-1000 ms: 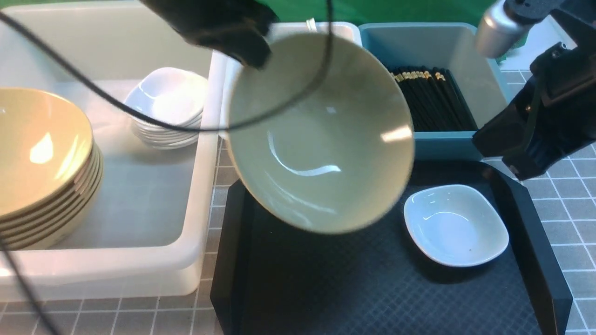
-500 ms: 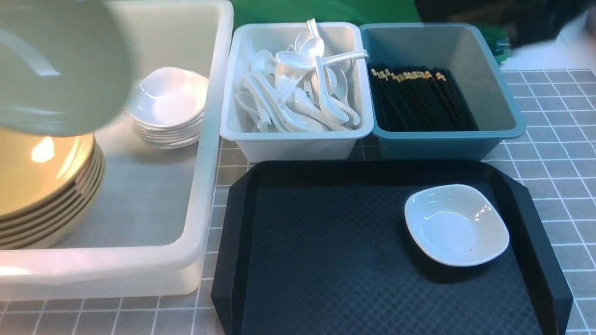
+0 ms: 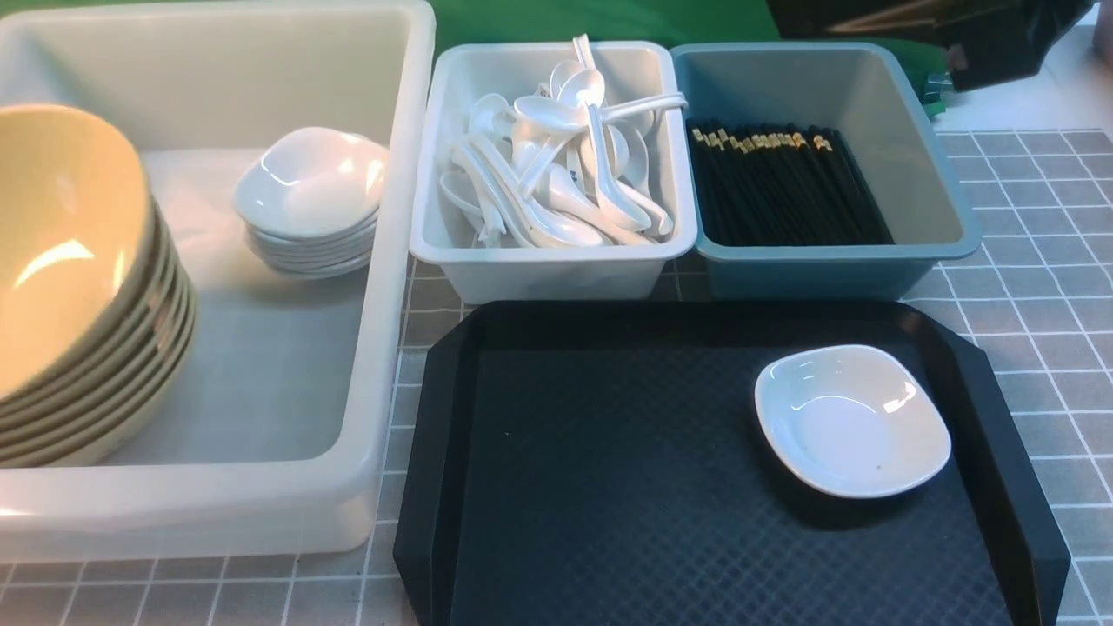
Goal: On grey table put chopsticks spoon bowls plates into blue grey white boxes.
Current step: 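Grasp the small white bowl on the black tray by its rim with the left gripper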
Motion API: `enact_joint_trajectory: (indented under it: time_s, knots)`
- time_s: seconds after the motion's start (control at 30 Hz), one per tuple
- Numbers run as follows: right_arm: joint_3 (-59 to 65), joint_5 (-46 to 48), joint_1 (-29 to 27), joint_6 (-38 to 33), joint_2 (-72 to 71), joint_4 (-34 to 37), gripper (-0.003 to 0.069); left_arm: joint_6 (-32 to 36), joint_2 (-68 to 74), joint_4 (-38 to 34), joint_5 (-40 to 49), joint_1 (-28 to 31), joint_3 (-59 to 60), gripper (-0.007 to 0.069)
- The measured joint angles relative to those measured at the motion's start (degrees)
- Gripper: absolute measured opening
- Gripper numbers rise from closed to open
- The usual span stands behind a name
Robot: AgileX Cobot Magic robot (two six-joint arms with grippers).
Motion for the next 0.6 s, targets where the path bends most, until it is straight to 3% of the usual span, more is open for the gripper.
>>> enact_joint_trajectory:
  time_s: [0.4, 0.5, 0.6]
  knots:
    - [0.0, 0.81, 0.0, -0.43, 0.0, -0.13, 0.0069, 3.96, -3.12, -2.86, 0.9, -1.11, -0.16, 0.0042]
    - [0.0, 0.62, 0.0, 0.4, 0.0, -1.93, 0.0069, 6.2, -6.35, -3.47, 3.47, -6.77, -2.43, 0.0075]
    - [0.0, -0.12, 0.0, 4.38, 0.0, -5.82, 0.0069, 6.88, -8.91, -4.22, 5.57, -18.22, -4.26, 0.0092]
